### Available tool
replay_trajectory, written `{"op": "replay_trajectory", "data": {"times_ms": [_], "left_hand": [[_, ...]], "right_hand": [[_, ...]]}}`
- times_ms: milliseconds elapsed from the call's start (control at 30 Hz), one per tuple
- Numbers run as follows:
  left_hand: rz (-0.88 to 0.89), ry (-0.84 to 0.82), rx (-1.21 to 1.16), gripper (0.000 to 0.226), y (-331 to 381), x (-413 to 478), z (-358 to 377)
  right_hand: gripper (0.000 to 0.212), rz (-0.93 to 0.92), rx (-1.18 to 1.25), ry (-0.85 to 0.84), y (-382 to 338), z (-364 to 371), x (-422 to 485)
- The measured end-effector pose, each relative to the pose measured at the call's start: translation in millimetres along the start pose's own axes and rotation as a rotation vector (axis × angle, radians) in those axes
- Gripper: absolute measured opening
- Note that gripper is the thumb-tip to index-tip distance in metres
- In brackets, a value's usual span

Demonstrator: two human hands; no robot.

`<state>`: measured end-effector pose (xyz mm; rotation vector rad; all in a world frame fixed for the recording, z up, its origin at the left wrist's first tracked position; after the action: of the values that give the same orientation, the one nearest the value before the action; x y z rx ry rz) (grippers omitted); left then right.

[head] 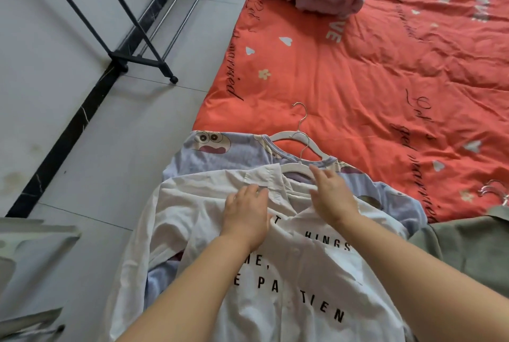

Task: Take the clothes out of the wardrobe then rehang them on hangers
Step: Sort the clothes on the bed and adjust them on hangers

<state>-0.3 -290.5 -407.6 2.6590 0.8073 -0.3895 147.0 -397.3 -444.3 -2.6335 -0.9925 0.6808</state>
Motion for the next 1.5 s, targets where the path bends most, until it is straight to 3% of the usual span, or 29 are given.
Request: {"op": "replay_trajectory", "data": {"times_ms": [233,433,700,900,1233,1500], "left_hand": [[-0.046,0.019,-0.040,0.043,-4.6,27.7,17.3],[-0.016,0.075,-0.032,0.044,2.8,26.0,7.6],[-0.036,0.165,-0.043,0.054,14.1,-17.4,-42.9],[0.023,0.212,0.010,0.056,34.5,-77.8,-104.4],[0.354,0.591,-0.244,0.053,44.7,-189.0,-170.1],[0.668,0.683,-0.233,0.046,84.5,-277.0,-189.1]], "right_hand": [[0.035,0.086,-0.046,0.110,9.0,25.2,30.9],[0.019,0.156,-0.059,0.089,9.5,20.2,36.1],[0.014,-0.193,0.143,0.352,-17.3,-29.0,-40.6],[0.003,-0.177,0.297,0.391,-35.9,-85.8,-124.2],[0.008,-0.371,0.404,0.605,-101.1,-170.3,-237.0],[0.033,-0.225,0.352,0.947,-104.1,-175.3,-372.4]]}}
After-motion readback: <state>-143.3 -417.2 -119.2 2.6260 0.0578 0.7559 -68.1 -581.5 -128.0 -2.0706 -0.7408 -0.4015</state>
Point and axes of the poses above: each hand's wrist, its own x-axis towards the middle knuckle, its own z-axis out of the palm, y = z × x, the point moved 1 cm from there along x, towards the middle knuckle, and after that the axes turned 1 degree about -z, right-handed, at the moved point
